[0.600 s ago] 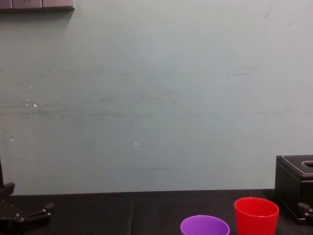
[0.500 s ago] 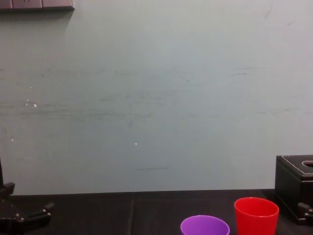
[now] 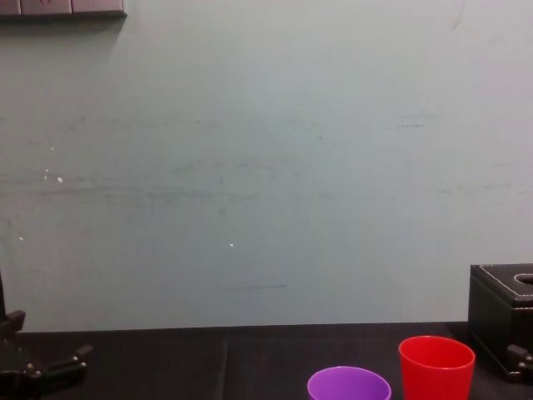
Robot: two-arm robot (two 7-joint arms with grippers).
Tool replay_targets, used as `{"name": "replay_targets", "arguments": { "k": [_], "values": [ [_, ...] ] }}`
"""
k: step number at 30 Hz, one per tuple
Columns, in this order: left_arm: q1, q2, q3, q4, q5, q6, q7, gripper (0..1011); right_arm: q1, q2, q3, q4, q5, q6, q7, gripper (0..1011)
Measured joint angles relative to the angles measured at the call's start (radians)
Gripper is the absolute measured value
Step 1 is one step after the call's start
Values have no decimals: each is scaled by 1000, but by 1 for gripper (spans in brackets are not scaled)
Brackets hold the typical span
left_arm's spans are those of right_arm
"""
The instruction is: Stack the three plastic cups sequentially using one hand.
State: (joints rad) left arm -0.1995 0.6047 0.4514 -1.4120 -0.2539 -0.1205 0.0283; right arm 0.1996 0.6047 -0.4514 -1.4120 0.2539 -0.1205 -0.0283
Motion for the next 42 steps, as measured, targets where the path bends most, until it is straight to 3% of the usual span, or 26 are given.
{"name": "replay_targets", "arguments": {
  "k": [27, 42],
  "values": [
    [0, 0, 0, 0, 0, 0, 0, 1005, 0, 0, 0, 0, 0, 0, 0, 1004],
    [0, 0, 0, 0, 0, 0, 0, 1004, -67, 11, 69, -70, 21, -34, 31, 1004]
  ]
}}
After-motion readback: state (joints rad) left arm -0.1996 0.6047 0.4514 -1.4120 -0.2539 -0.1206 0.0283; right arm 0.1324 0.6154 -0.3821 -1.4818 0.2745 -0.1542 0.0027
